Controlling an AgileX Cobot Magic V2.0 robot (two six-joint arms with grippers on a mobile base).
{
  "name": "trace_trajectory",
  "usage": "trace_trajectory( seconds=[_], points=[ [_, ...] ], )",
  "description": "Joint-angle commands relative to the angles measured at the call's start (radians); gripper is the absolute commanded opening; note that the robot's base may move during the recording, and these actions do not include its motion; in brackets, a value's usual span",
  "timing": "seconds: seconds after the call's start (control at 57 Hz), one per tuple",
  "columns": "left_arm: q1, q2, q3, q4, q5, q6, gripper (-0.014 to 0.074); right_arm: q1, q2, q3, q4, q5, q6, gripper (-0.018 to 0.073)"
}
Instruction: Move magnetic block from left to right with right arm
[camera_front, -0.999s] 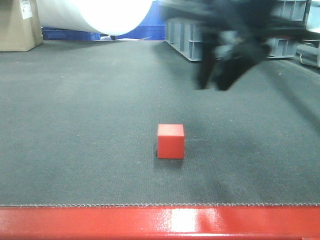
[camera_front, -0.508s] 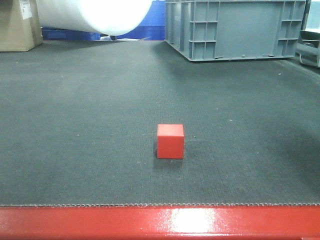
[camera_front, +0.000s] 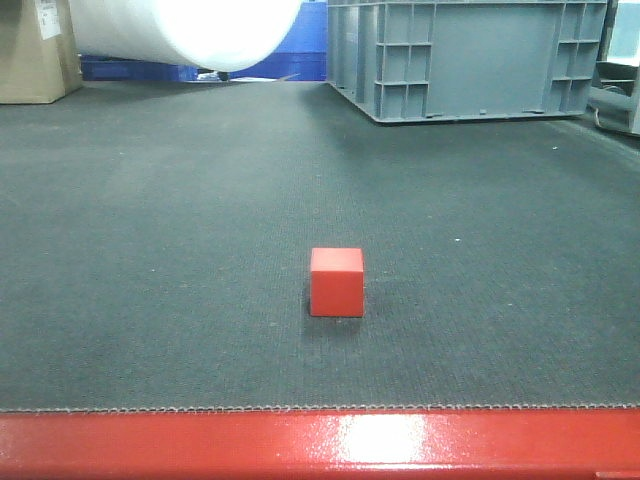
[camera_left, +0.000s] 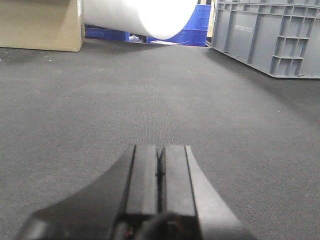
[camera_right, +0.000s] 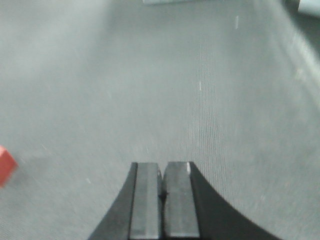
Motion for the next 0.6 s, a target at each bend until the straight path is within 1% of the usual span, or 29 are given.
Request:
trace_trajectory(
  seconds=[0.0, 0.105, 0.403, 0.473, 0.579],
  points=[
    [-0.005, -0.011, 0.008, -0.003, -0.083, -0.007, -0.0126, -0.006, -0.067, -0.025, 0.007, -0.053, -0.012, 0.0065],
    [-0.005, -0.011, 0.008, -0.003, -0.083, -0.007, -0.0126, -0.006, -0.124, -0.025, 0.007, -0.055, -0.012, 0.0065],
    [-0.005, -0.011, 0.008, -0.003, -0.083, -0.007, -0.0126, -0.006, -0.129, -0.020, 0.007, -0.061, -0.012, 0.0065],
    [-0.005, -0.011, 0.008, -0.003, -0.083, -0.007, -0.0126, -0.008, -0.134, -0.001, 0.001, -0.105, -0.012, 0.0065],
    [-0.005, -0.011, 0.008, -0.003, -0.083, -0.007, -0.0126, -0.025, -0.160, 0.038, -0.075, -0.214, -0.012, 0.0065]
  ],
)
